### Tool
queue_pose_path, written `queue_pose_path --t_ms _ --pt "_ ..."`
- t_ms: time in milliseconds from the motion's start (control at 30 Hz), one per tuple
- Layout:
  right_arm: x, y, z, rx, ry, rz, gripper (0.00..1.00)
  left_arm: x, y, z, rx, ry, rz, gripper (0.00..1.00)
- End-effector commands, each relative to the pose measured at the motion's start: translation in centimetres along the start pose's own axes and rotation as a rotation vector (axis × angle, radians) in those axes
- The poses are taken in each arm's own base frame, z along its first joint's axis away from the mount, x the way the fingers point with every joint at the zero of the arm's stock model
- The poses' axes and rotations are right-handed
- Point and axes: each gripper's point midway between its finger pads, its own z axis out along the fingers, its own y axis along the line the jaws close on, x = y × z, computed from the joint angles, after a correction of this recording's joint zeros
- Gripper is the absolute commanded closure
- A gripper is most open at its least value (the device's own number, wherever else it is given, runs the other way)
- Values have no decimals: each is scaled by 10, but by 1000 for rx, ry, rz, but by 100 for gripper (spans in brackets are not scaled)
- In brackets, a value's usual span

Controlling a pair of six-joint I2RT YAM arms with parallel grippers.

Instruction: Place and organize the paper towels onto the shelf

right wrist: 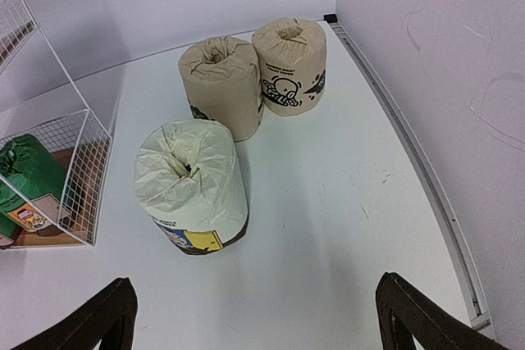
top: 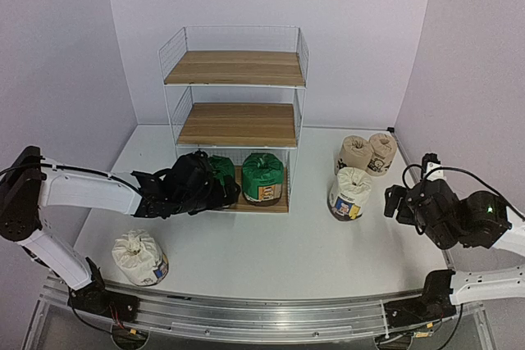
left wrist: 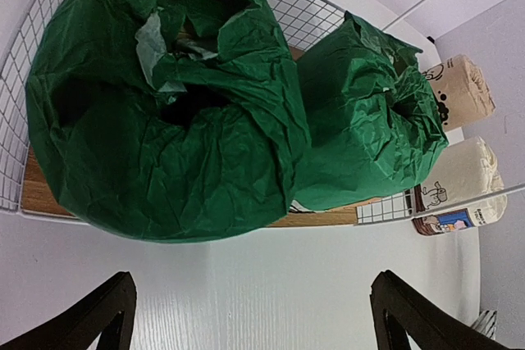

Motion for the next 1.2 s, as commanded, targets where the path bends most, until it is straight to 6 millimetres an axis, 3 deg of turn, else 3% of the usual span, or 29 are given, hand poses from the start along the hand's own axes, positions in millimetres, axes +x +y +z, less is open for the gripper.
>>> queue_pose_path --t_ms 0,700,900,1033,1167 --pt "-7 0 -3 -9 -18 32 2 -4 -20 5 99 -18 22 0" --pt "-4 3 0 3 -10 34 2 -29 -9 26 42 -112 40 0" --pt "-4 7 1 6 1 21 2 -29 -10 30 56 -106 41 0" --pt "-4 10 3 11 6 36 2 -23 -11 24 82 -79 29 0" --pt "0 22 6 11 47 64 2 -14 -12 5 114 -27 17 0"
